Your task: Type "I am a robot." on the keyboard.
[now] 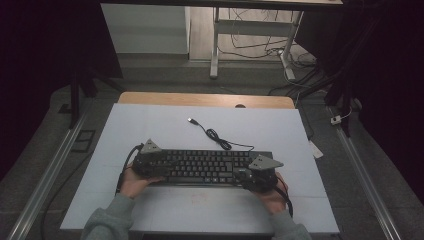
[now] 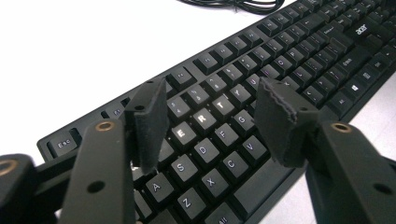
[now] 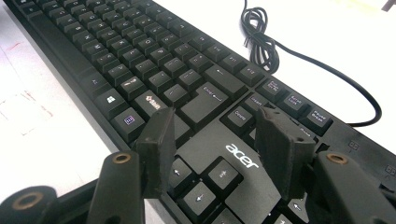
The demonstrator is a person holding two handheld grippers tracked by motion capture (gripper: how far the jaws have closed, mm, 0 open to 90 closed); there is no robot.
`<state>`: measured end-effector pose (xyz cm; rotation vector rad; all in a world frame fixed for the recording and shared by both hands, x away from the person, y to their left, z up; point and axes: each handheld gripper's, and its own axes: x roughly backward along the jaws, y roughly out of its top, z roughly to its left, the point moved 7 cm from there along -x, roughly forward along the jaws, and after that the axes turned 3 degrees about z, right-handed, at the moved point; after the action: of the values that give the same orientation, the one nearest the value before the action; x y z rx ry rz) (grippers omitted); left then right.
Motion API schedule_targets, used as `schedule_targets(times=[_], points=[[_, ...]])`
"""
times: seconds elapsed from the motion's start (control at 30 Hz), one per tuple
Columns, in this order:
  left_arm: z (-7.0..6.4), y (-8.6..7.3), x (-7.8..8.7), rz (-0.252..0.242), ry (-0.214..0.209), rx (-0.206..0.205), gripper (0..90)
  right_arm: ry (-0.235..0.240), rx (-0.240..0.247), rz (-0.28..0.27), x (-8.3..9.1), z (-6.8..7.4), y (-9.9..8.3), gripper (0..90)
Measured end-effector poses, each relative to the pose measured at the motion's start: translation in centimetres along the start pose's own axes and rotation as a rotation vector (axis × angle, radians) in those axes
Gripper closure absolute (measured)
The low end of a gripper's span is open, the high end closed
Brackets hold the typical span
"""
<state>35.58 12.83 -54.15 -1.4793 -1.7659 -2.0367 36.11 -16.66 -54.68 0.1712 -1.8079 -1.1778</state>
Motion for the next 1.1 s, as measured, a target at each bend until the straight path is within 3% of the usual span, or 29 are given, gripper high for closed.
schedule_targets(times=[0.33, 0.73, 1.1], points=[[0.3, -0.2, 0.3, 0.004, 0.0, 0.01, 40.5, 0.015, -0.012, -0.011, 0.1, 0.1, 0.1, 48.0], [0.0, -0.4, 0.3, 0.013, 0.008, -0.013, 39.0, 0.041, -0.026, -0.028, 0.1, 0.5, 0.6, 47.9], [-0.2, -0.6, 0.0, 0.031, 0.012, -0.025, 38.1, 0.062, -0.028, -0.05, -0.1, 1.0, 2.1, 47.7]])
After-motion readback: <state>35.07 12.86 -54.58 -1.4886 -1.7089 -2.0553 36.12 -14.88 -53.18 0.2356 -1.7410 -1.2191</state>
